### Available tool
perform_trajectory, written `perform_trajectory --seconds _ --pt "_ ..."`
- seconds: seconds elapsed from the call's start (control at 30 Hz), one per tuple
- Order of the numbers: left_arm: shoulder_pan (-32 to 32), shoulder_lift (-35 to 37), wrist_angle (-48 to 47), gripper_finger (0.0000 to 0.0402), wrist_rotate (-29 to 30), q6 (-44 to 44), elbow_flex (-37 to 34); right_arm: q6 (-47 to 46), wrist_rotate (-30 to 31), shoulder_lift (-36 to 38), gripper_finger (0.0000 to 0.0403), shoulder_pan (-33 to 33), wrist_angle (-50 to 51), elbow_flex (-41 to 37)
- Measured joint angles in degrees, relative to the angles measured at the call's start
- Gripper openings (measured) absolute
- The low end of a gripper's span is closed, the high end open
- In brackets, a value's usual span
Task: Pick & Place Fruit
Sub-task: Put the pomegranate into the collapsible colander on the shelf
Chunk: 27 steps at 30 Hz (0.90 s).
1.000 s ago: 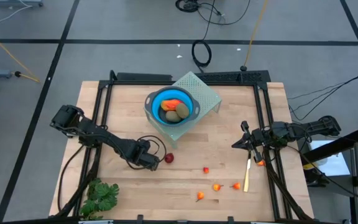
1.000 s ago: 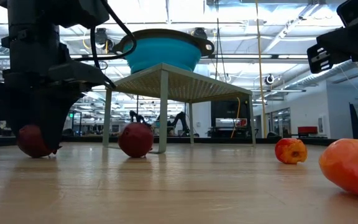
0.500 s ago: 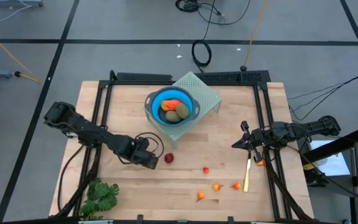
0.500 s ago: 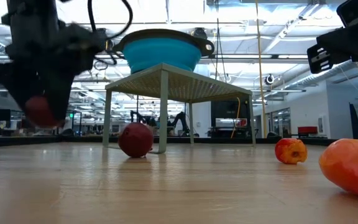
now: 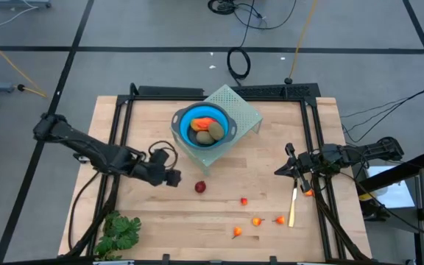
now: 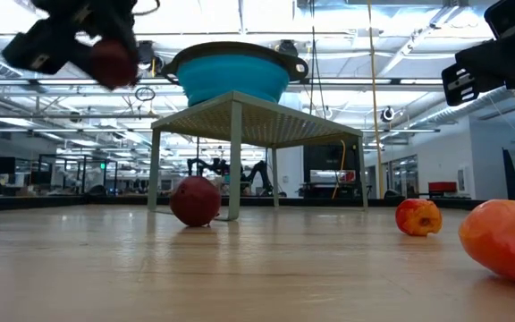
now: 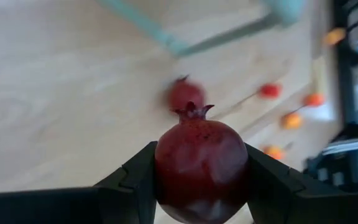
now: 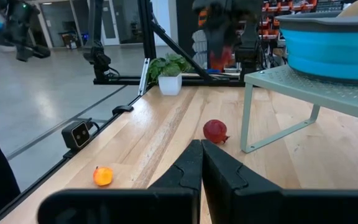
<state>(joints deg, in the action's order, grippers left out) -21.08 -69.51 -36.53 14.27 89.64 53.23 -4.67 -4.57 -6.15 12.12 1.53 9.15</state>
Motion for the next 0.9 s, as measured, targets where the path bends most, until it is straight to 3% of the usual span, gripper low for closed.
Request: perform_trajectory --seconds 0.17,0.63,0.73,0.9 --pt "-0.04 3.38 3.74 0.0181 5.42 -3.04 0.0 0.01 0.0 -0.02 0.0 -0.02 0.02 0.0" --pt "-0.04 5.07 8.22 0.0181 6.91 -4.1 0.0 0.0 -0.01 -0.02 0.0 0.0 0.01 0.0" --pt "-0.15 5.07 9.49 0.0182 8.74 -8.84 0.0 0.0 0.0 -0.02 0.0 -0.01 0.01 0.0" --pt "-1.14 5.07 17.57 0.0182 13.91 -23.92 0.0 0.0 -0.01 -0.02 0.0 0.0 0.01 0.0"
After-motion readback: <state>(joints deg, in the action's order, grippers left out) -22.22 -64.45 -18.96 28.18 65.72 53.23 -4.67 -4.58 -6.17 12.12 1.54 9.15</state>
